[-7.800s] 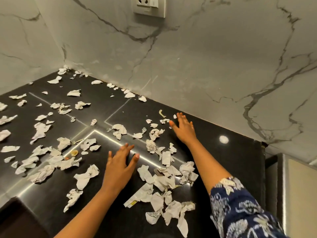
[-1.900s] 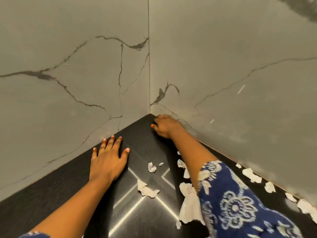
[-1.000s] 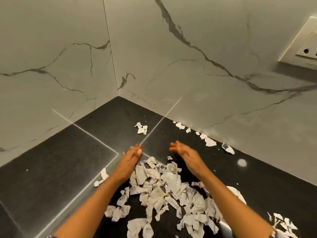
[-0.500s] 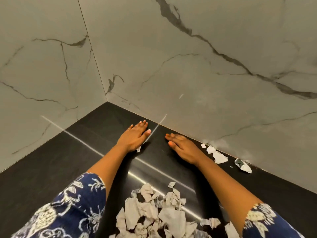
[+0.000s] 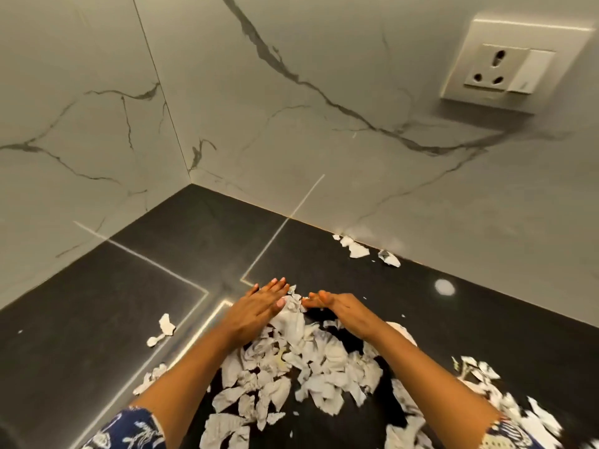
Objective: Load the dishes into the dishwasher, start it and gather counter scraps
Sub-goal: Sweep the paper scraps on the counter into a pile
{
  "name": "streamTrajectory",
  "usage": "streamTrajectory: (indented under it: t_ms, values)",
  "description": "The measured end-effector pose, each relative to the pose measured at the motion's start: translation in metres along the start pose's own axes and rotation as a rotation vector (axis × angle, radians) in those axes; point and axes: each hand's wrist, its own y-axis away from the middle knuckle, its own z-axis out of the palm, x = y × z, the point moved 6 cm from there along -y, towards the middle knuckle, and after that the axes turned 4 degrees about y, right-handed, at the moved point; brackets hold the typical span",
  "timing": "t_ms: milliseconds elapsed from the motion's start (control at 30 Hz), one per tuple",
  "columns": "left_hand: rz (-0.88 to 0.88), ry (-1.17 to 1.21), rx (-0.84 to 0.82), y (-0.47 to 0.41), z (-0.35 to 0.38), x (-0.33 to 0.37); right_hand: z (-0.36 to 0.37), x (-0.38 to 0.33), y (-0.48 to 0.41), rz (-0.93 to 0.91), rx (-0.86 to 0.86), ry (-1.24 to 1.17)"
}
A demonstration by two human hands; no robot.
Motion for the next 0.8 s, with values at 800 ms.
streamTrajectory:
  t_ms: [800]
  values:
    - [0.261, -0.198, -0.044, -0.167, 0.021, 0.046, -0.104, 0.074, -0.017, -0.025, 0.398, 0.43]
